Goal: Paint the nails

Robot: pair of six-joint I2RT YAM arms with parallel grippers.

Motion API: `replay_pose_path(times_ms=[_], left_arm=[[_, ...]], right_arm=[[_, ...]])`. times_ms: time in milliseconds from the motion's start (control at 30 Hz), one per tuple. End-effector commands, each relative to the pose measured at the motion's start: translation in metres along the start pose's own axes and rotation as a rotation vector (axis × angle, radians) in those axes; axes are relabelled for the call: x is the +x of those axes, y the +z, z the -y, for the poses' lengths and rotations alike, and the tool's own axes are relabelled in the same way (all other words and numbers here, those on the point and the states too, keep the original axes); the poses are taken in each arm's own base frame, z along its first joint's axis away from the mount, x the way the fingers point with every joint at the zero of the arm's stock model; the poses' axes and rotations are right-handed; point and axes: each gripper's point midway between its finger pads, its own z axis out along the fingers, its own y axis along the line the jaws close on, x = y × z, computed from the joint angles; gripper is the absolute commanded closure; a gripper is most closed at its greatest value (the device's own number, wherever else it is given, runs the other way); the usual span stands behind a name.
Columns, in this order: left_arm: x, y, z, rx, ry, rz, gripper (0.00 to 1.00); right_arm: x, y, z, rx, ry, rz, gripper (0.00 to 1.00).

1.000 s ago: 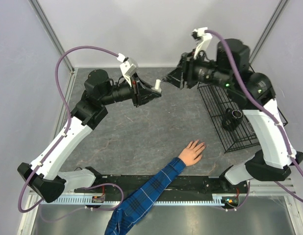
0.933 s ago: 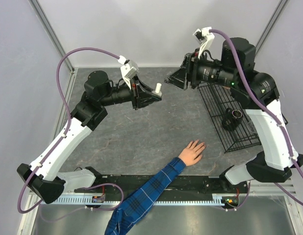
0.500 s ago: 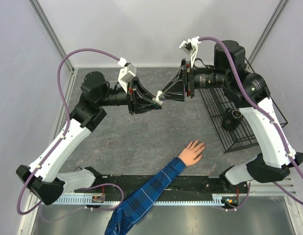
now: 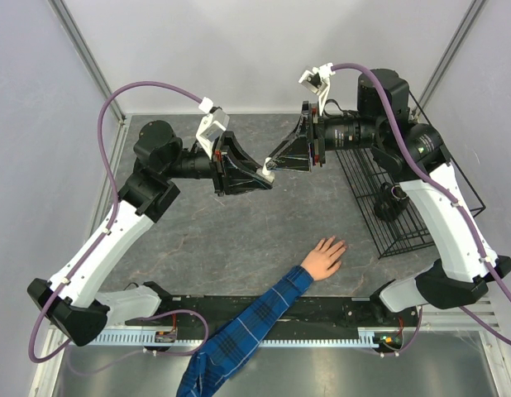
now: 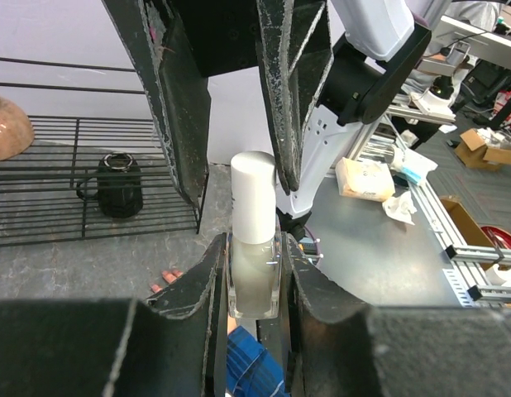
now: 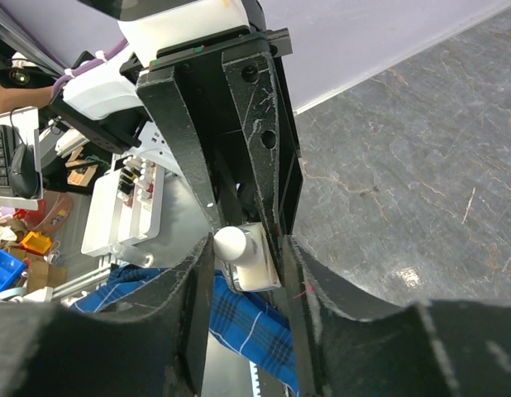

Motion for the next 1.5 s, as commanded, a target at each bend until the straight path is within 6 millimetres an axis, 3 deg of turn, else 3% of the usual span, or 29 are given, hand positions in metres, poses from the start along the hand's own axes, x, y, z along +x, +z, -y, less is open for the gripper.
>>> replay_pose_path(times_ms=[0, 167, 600, 700, 833, 867, 933, 1100, 1133, 1200, 1233, 1300, 1333, 1367, 1400, 1433, 1467], left_arm=[[-0.008, -0.001, 0.01, 0.044, 0.01, 0.014, 0.98], [-0.009, -0.001, 0.009, 0.044, 0.004, 0.014, 0.98], [-0.013, 0.001, 0.008, 0.055, -0.011, 0.022, 0.98], [-0.014, 0.002, 0.007, 0.052, -0.022, 0.023, 0.98], [-0.018, 0.001, 0.004, 0.035, -0.021, 0.033, 0.98], [-0.019, 0.001, 0.003, 0.026, -0.025, 0.035, 0.98], [-0.022, -0.002, -0.001, -0.003, -0.024, 0.045, 0.94], [-0.027, -0.013, -0.014, -0.105, -0.015, 0.067, 0.62], [-0.03, -0.015, -0.019, -0.145, -0.011, 0.081, 0.48], [-0.027, -0.023, -0.03, -0.227, -0.014, 0.083, 0.37], [-0.034, -0.03, -0.036, -0.302, 0.012, 0.112, 0.23], [-0.033, -0.044, -0.052, -0.438, 0.044, 0.12, 0.2], [-0.045, -0.06, -0.063, -0.58, 0.077, 0.172, 0.19], [-0.044, -0.071, -0.072, -0.661, 0.087, 0.185, 0.19], [-0.046, -0.083, -0.079, -0.741, 0.111, 0.202, 0.19], [-0.056, -0.105, -0.086, -0.879, 0.128, 0.255, 0.18], [-0.052, -0.114, -0.091, -0.932, 0.129, 0.263, 0.18]], right_arm=[[-0.009, -0.001, -0.006, -0.028, -0.045, 0.031, 0.58], [-0.008, 0.0, -0.007, -0.041, -0.042, 0.027, 0.62], [-0.008, 0.003, -0.007, -0.053, -0.047, 0.024, 0.62], [-0.006, 0.005, -0.008, -0.056, -0.047, 0.019, 0.74], [-0.007, 0.004, -0.004, -0.024, -0.061, 0.03, 0.99], [-0.007, 0.003, -0.002, -0.007, -0.071, 0.037, 1.0], [-0.009, 0.001, 0.002, 0.036, -0.085, 0.056, 1.0], [-0.017, -0.001, 0.014, 0.11, -0.106, 0.103, 1.0], [-0.021, -0.004, 0.013, 0.121, -0.121, 0.125, 1.0], [-0.024, -0.007, 0.022, 0.186, -0.124, 0.154, 1.0], [-0.025, -0.008, 0.026, 0.207, -0.124, 0.162, 1.0], [-0.027, -0.013, 0.043, 0.302, -0.121, 0.192, 1.0], [-0.028, -0.015, 0.049, 0.338, -0.119, 0.205, 1.0], [-0.021, -0.014, 0.062, 0.379, -0.107, 0.205, 1.0], [-0.024, -0.024, 0.073, 0.47, -0.111, 0.245, 1.0], [-0.025, -0.026, 0.082, 0.507, -0.12, 0.276, 1.0], [-0.004, -0.023, 0.106, 0.566, -0.086, 0.247, 1.0]])
